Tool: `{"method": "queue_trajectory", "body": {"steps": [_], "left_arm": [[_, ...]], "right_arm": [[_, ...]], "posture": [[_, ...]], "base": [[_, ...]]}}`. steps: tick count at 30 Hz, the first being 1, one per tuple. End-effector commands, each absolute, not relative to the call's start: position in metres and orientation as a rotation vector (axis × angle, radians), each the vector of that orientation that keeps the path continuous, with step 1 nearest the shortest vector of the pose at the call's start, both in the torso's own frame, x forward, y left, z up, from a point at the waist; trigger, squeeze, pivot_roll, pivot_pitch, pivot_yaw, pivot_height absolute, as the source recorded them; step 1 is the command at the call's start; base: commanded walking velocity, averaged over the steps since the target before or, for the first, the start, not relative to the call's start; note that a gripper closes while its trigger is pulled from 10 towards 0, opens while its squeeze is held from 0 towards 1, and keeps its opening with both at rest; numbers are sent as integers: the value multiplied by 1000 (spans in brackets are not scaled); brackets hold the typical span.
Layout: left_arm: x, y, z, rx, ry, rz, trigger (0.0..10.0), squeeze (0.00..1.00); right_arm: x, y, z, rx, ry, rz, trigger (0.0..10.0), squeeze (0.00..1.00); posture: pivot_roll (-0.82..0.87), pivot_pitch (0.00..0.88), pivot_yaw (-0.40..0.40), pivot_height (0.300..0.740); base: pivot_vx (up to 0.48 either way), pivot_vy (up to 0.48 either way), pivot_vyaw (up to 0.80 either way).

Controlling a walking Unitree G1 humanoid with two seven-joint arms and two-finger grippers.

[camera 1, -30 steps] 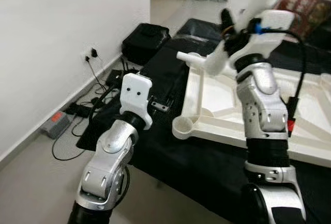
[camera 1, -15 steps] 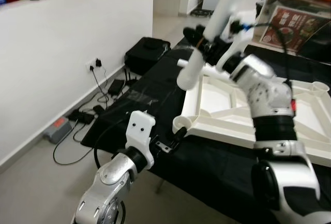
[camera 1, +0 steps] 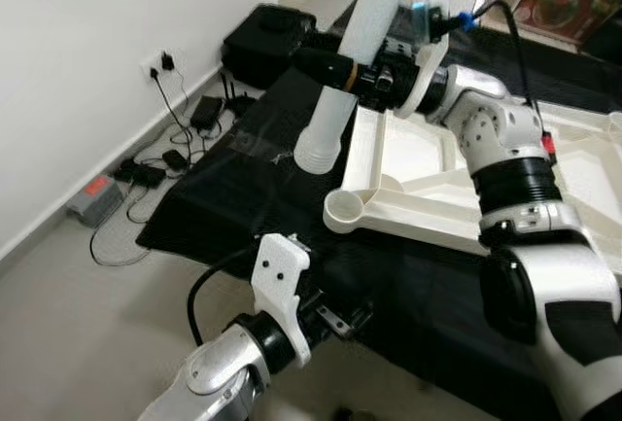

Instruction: Building children table

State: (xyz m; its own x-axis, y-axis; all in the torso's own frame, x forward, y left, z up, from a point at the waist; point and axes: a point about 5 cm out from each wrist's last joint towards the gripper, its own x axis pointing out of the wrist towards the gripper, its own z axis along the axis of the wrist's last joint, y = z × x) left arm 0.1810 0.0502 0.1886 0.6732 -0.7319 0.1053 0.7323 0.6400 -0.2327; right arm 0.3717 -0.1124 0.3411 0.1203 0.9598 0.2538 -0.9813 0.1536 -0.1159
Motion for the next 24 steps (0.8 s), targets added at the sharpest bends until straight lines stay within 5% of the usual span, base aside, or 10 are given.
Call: {"method": "queue_trajectory", "body": {"steps": [1,11,24], "left_arm": [[176,49,187,-274,24,-851,10000,0],[164,54,184,-269,81,-846,10000,0],[166,57,185,-238,92,-857,10000,0]], "right_arm": [[370,-117,344,89,-327,1452,10000,0],[367,-143,323,-96,-230,1534,10000,0],[363,-171,311,-68,-245,1507,10000,0]], "posture": [[175,329,-127,740],[184,326,-119,740],[189,330,-89,740]], "base": [[0,0,0],[0,0,0],[0,0,0]]}}
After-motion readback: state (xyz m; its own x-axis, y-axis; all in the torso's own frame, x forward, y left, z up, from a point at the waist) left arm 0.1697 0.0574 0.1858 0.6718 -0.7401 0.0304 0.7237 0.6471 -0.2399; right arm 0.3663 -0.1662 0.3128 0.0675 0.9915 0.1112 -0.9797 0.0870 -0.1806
